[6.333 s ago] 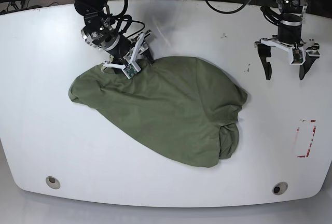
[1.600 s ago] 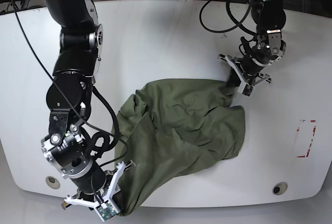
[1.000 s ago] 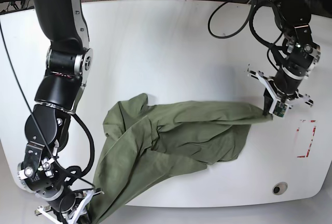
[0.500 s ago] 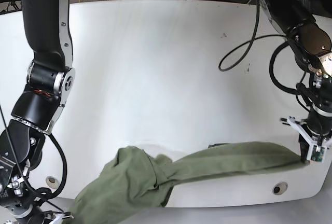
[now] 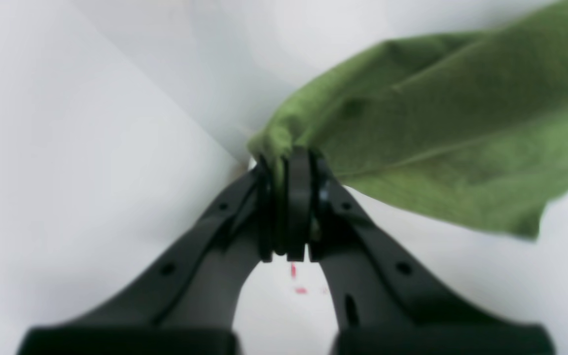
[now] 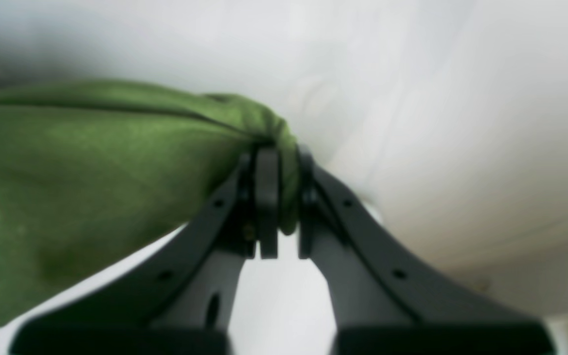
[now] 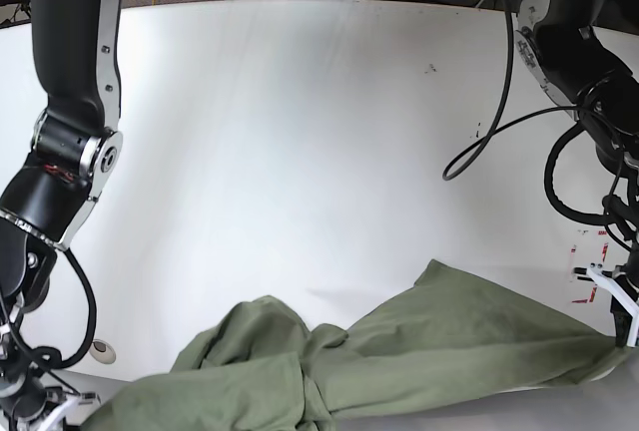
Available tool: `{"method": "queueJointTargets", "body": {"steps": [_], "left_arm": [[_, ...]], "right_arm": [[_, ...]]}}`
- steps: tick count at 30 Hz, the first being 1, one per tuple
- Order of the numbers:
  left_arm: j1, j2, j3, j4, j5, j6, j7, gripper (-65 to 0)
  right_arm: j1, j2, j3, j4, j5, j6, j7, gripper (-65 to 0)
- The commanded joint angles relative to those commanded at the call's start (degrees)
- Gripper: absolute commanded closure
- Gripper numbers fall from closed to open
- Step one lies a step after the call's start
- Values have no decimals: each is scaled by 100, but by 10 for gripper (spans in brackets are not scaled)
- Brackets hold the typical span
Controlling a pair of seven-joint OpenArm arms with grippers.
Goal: Fold the T-shirt properly
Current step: 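Stretch the shirt between both grippers, lifting and pulling it taut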
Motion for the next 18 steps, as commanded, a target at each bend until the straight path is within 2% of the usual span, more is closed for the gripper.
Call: {"method": "queueJointTargets", "body": {"steps": [8, 12, 18], "left_arm": [[1354, 0, -26, -9, 0, -9, -18, 0], [2101, 9, -26, -18, 0, -9, -26, 0], [2989, 18, -44, -26, 0, -9, -35, 0]], "right_arm": [[-1618, -62, 826, 211, 88, 53, -70, 0], [-2567, -360, 1160, 633, 343, 53, -62, 0], [-3587, -642, 1248, 1081, 492, 18, -62, 0]]}}
